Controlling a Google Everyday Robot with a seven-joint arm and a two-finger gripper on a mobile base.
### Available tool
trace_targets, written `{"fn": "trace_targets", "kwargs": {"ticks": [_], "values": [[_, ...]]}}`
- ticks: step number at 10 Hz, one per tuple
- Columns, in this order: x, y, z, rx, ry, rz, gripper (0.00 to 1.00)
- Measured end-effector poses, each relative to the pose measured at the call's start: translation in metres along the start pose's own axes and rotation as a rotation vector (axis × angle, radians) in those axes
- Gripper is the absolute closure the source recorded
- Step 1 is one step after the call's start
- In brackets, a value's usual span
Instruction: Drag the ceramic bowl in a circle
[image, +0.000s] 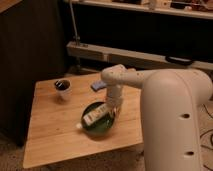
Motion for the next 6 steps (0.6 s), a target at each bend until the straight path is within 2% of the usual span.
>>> {"fn": "trace_targets", "kwargs": {"ticks": [1, 2, 4, 6], "values": [[0.013, 0.016, 0.004, 0.006, -0.001, -0.029, 1.0], [0.029, 0.044, 0.009, 0.016, -0.002, -0.075, 1.0], [0.046, 0.094, 0.014, 0.024, -0.007, -0.147, 1.0], [0.053, 0.167, 0.014, 0.029, -0.028, -0.206, 1.0]]}}
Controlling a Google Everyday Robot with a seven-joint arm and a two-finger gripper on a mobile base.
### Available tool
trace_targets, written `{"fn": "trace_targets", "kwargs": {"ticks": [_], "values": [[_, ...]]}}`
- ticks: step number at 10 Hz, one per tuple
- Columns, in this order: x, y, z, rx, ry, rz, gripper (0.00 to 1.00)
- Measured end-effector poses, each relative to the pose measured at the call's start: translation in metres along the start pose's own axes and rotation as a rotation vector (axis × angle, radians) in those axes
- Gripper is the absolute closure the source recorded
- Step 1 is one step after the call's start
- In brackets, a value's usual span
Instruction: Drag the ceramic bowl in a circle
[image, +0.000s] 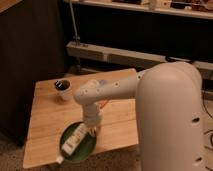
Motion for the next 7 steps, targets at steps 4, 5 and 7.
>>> {"fn": "trace_targets", "kwargs": {"ticks": [4, 5, 7], "values": [[-0.025, 0.057, -0.006, -0.031, -0.028, -0.002, 1.0], [-0.031, 0.056, -0.006, -0.045, -0.031, 0.007, 1.0], [-0.053, 0.044, -0.008, -0.083, -0.042, 0.031, 1.0]]}}
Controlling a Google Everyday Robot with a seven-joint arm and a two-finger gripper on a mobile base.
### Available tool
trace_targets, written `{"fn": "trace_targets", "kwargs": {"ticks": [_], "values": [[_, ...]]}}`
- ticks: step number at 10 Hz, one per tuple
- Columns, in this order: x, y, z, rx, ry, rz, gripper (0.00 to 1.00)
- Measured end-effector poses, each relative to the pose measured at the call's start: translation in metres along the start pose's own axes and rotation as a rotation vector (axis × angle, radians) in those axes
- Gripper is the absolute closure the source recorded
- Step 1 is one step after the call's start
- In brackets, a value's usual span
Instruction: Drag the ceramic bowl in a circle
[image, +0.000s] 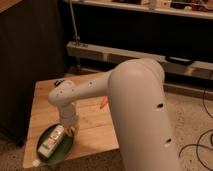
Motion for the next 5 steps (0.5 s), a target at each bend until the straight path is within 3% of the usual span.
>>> {"fn": "trace_targets", "kwargs": {"ticks": [5], "values": [[-0.087, -0.07, -0.025, -0.072, -0.047, 0.096, 1.0]]}}
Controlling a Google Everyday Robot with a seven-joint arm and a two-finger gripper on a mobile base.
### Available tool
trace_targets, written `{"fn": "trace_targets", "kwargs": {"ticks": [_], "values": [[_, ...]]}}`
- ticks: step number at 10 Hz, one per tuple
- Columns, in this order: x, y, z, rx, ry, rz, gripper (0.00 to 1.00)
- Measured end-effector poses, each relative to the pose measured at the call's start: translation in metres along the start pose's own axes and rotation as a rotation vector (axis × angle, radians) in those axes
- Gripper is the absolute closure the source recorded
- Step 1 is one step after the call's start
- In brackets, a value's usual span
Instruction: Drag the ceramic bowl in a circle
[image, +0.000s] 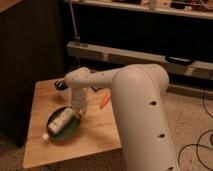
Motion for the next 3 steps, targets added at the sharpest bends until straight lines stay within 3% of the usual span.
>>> {"fn": "trace_targets", "kwargs": {"ticks": [2, 3], "values": [[-0.028, -0.03, -0.007, -0.001, 0.0, 0.048, 1.0], [-0.034, -0.068, -0.008, -0.012, 0.013, 0.097, 1.0]]}}
